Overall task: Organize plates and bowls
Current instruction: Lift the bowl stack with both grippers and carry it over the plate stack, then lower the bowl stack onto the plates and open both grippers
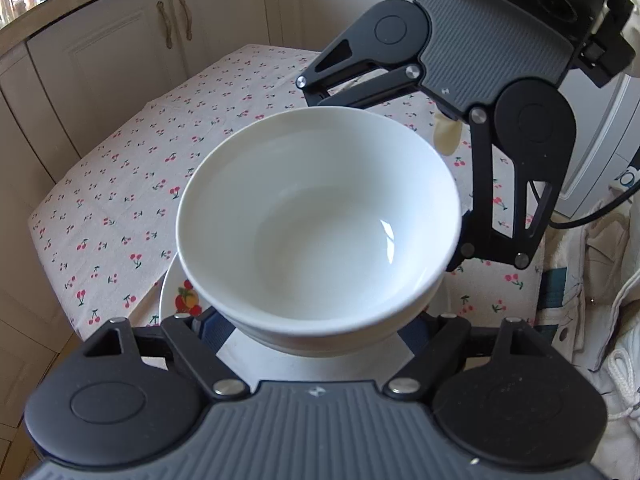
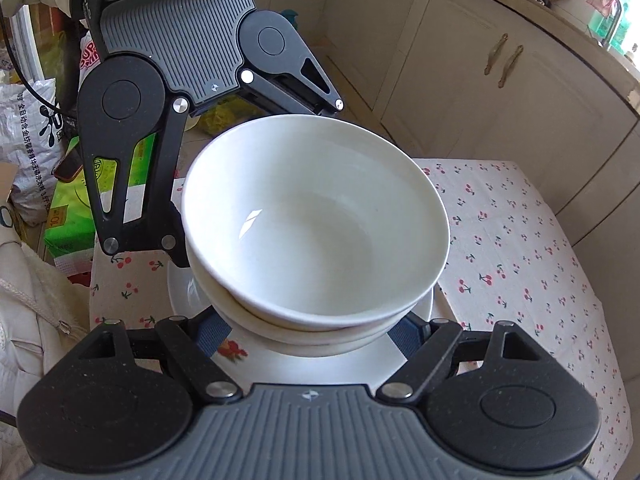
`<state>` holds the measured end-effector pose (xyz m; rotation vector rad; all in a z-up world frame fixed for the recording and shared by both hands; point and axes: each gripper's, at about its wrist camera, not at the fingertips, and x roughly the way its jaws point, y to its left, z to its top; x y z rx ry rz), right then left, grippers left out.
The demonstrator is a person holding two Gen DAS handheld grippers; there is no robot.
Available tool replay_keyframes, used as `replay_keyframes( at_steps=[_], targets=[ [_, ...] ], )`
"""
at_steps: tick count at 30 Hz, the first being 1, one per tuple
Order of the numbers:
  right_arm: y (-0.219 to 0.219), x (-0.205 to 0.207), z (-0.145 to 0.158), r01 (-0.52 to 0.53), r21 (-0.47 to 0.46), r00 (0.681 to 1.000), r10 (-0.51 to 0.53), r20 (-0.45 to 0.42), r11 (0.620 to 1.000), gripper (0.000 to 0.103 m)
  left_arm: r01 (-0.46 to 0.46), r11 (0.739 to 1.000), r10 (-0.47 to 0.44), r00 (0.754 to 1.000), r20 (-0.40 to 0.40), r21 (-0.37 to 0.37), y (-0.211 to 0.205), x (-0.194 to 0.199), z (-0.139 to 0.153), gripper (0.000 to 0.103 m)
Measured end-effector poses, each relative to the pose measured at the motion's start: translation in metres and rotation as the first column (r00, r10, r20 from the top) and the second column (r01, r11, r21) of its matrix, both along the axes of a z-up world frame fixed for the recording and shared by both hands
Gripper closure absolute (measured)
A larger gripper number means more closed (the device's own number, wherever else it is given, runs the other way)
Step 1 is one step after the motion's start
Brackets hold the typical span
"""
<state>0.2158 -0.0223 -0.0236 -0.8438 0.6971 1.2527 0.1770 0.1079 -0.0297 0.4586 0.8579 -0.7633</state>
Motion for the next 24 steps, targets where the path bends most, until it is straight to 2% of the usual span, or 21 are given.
replay_keyframes(
  at_steps=[12, 20, 22, 24],
  targets=[
    [0.008, 0.010, -0.010, 0.008, -0.015, 0.999, -0.009, -0.044, 1.000, 0.017, -0.009, 1.000, 0.009, 0.999, -0.034, -0.016, 0.008, 0.006, -0.008, 0.020],
    [0.009, 0.016, -0.014, 0.032, -0.009, 0.998, -0.033, -0.059, 0.999, 0.016, -0.021, 0.999, 0.020, 0.999, -0.026, -0.033, 0.010, 0.006, -0.010, 0.019],
    [0.009, 0.013, -0.014, 0.038, -0.005, 0.998, -0.038, -0.046, 0.999, 0.015, -0.024, 0.999, 0.024, 1.000, -0.008, -0.032, 0.010, 0.003, -0.010, 0.018],
    [0.007, 0.010, -0.012, 0.046, 0.007, 0.998, -0.045, -0.040, 0.999, 0.008, -0.039, 0.998, 0.039, 0.999, 0.015, -0.044, 0.012, -0.002, -0.009, 0.011]
  ],
)
